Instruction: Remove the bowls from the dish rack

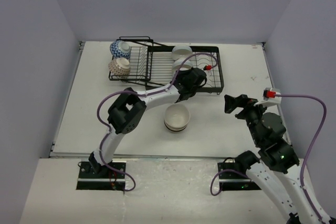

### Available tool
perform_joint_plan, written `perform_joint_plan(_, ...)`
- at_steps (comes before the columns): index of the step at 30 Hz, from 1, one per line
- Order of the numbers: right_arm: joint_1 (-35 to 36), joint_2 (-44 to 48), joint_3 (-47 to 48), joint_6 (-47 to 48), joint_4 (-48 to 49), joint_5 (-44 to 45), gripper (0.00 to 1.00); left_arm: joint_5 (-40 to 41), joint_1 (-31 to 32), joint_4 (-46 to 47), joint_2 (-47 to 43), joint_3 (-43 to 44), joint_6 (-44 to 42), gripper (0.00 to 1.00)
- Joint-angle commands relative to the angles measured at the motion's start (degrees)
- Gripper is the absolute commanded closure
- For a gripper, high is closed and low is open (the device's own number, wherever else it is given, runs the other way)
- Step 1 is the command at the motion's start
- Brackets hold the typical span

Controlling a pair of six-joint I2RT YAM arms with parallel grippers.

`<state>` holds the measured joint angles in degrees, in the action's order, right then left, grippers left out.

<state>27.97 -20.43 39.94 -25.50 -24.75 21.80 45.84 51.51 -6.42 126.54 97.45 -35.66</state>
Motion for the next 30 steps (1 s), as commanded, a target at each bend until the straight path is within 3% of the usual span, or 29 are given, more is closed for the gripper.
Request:
perform_joint_plan(1,0.0,0.6,-0.4,0.7,2.3,-0.8,0.01,-2.2,0.9,2.7,0.6,-1.9,0.5,1.0)
perform_joint_plan(10,0.0,1.3,-0.9,1.0,2.8,-1.1,0.01,-0.3,1.5,10.0,-1.9,-6.6,-0.5,1.0)
perform_joint_plan(14,-0.1,1.6,-1.1,1.2,3.1,-1.5,0.01,4.7,2.5,22.1,-4.5,-10.6,-3.7,1.0)
perform_joint_plan(30,0.0,1.5,-1.5,1.7,3.8,-2.6,0.01,7.5,3.3,52.4,-7.1,-21.2,-7.7,1.0)
